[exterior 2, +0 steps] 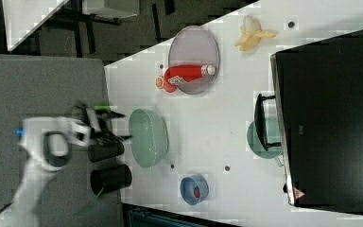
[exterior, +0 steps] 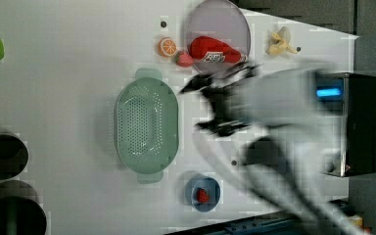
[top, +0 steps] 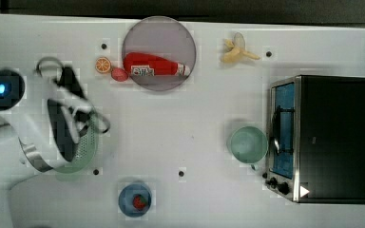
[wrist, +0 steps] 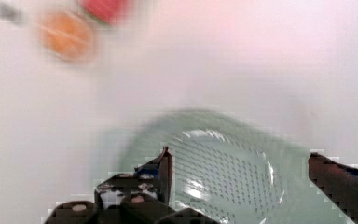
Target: Drag strainer right to left.
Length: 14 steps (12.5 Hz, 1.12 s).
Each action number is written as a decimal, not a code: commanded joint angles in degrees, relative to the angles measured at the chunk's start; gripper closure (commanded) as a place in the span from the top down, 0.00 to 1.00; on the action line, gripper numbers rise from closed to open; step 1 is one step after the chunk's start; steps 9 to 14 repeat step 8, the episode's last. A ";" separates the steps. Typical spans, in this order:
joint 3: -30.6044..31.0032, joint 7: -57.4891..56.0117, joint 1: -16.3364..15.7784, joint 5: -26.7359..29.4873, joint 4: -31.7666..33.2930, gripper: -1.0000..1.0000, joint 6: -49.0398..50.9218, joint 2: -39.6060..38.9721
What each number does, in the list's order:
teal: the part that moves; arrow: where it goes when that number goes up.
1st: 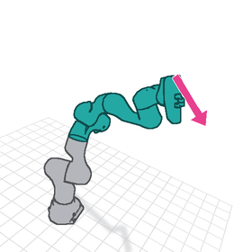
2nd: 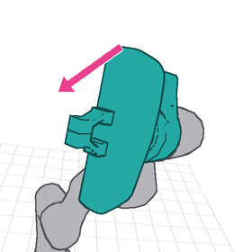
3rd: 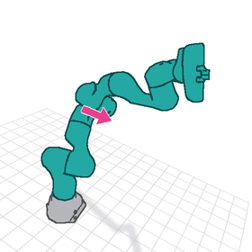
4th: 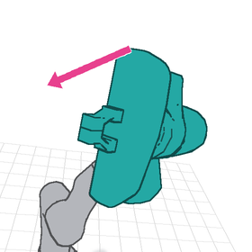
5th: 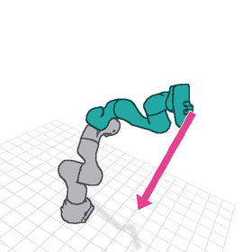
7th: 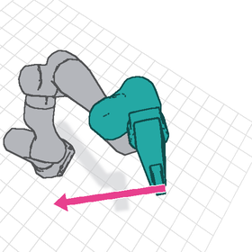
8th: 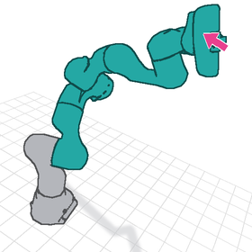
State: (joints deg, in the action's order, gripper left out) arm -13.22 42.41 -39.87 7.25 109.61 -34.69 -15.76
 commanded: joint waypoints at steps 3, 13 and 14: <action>-18.24 -31.26 6.32 -3.55 -1.28 1.00 13.62 15.67; -27.41 -45.21 6.88 -10.61 -1.28 1.00 21.38 23.74; -27.41 -45.21 6.88 -10.61 -1.28 1.00 21.38 23.74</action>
